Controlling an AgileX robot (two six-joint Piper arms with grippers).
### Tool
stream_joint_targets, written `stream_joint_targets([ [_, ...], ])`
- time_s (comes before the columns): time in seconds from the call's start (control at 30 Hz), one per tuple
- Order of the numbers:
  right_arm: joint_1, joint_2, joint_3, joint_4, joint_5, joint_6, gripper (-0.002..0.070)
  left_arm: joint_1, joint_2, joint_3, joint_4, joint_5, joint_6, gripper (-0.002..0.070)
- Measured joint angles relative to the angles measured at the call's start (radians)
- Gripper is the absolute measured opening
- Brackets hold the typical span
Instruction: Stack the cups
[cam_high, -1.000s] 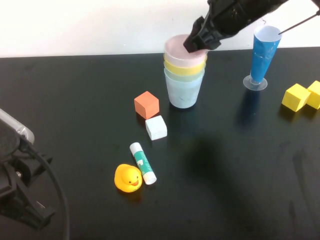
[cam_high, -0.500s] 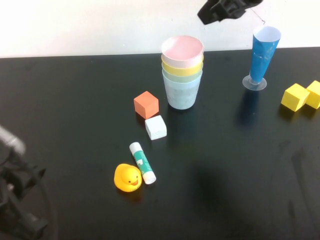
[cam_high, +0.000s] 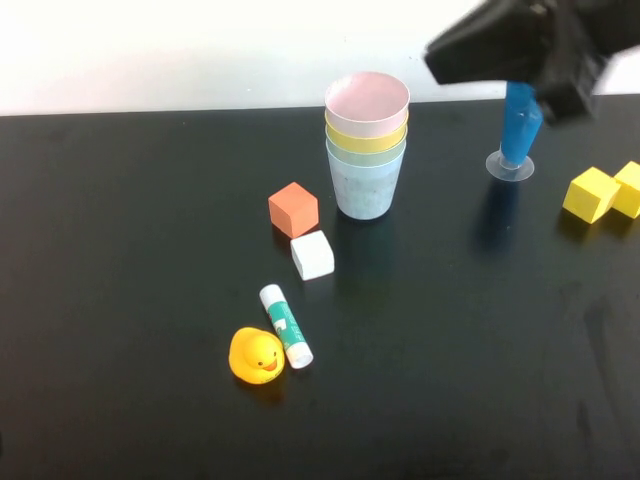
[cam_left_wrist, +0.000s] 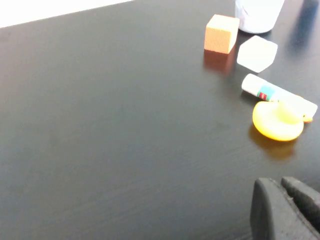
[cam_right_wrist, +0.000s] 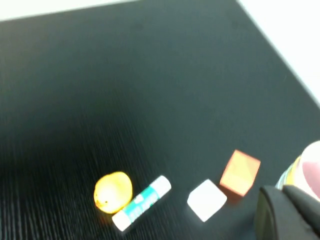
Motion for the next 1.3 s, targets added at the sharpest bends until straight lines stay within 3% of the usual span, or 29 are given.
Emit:
stream_joint_targets([
  [0.23, 0.0, -0.4, 0.503, 0.088, -0.236, -0.319, -0.0001, 0.0, -0.048, 0.005, -0.006, 0.075, -0.006, 0.0002],
  [0.53, 0.0, -0.844, 0.93, 0.104, -0.461, -0.373, -0.0001, 0.0, -0.048, 0.005, -0.007, 0.11, -0.006, 0.0002],
  [0.8, 0.0, -1.027, 1.045, 0.11, -0.495, -0.377, -0.0001, 0.0, -0.048, 0.005, -0.009, 0.114, -0.006, 0.0001],
  [1.3, 0.0, -1.032, 1.127, 0.007, -0.579, -0.339, -0.0001, 0.0, -0.048, 0.005, -0.009, 0.116, -0.006, 0.0001],
])
